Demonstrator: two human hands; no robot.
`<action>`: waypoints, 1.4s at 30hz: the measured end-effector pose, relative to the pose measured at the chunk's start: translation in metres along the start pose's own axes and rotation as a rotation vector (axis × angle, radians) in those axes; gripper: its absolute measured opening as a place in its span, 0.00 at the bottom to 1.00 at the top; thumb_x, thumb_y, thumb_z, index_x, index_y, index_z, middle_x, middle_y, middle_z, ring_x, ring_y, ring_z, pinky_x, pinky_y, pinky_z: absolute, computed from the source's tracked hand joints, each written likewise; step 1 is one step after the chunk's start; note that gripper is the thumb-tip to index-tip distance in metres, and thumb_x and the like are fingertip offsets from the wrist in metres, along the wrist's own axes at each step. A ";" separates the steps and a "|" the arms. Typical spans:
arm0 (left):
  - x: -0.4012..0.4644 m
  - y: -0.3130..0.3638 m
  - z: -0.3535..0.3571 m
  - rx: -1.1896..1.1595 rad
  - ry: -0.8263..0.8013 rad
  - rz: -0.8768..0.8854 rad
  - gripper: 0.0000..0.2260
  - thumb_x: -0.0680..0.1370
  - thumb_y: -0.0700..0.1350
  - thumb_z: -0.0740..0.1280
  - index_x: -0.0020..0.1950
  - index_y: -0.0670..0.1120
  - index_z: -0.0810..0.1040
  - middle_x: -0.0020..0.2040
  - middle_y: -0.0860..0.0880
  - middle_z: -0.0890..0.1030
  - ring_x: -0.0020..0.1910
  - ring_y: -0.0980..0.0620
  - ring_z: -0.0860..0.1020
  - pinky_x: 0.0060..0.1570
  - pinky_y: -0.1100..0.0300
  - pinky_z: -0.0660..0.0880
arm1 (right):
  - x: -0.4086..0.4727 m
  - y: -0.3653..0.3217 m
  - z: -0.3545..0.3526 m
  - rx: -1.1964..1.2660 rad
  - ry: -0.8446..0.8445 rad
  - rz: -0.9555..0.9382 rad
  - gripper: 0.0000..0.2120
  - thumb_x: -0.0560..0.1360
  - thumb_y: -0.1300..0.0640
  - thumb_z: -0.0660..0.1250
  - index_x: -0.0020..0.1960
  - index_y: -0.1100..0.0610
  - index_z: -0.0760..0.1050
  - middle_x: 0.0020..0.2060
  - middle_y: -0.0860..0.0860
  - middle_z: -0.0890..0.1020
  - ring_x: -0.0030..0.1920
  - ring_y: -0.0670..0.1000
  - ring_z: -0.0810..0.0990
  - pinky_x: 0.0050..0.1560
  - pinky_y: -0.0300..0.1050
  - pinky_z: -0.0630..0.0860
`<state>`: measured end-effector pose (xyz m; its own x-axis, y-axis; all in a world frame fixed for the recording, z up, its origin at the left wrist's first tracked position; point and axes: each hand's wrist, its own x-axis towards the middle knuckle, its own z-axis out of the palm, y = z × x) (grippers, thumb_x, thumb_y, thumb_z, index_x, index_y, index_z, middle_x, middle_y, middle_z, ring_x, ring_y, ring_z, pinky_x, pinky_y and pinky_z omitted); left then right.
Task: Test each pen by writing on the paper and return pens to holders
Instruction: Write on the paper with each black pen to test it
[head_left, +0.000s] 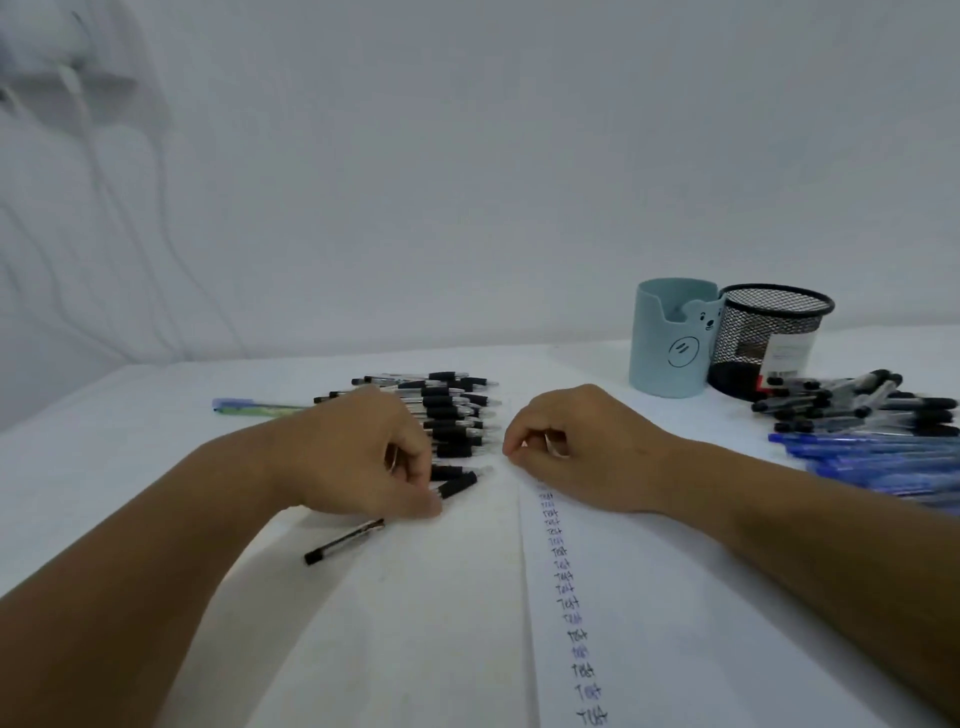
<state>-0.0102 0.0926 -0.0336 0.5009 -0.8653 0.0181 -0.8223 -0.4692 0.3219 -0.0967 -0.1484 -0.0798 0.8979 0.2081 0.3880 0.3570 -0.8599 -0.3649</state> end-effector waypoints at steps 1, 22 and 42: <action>0.000 0.000 0.000 0.000 0.010 0.007 0.10 0.73 0.49 0.76 0.33 0.51 0.81 0.30 0.56 0.80 0.31 0.57 0.76 0.36 0.64 0.72 | 0.000 0.002 0.001 0.003 0.020 0.000 0.06 0.77 0.57 0.69 0.49 0.49 0.83 0.37 0.42 0.81 0.38 0.45 0.76 0.40 0.29 0.68; 0.007 0.022 0.008 -1.228 0.313 -0.026 0.13 0.80 0.48 0.64 0.58 0.44 0.83 0.54 0.38 0.85 0.45 0.46 0.81 0.41 0.57 0.76 | -0.003 0.016 -0.009 -0.127 0.509 -0.119 0.13 0.79 0.47 0.63 0.52 0.53 0.83 0.41 0.45 0.84 0.44 0.53 0.78 0.45 0.55 0.77; 0.020 0.009 0.049 -0.058 0.241 0.236 0.17 0.77 0.64 0.64 0.61 0.61 0.81 0.61 0.65 0.79 0.69 0.64 0.68 0.69 0.55 0.63 | 0.014 0.016 -0.060 0.570 0.285 0.413 0.05 0.76 0.57 0.73 0.49 0.58 0.80 0.43 0.51 0.87 0.48 0.52 0.85 0.47 0.46 0.78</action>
<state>-0.0213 0.0623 -0.0766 0.3539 -0.8792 0.3191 -0.9099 -0.2447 0.3351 -0.0944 -0.1873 -0.0292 0.9139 -0.2735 0.3001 0.1536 -0.4513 -0.8791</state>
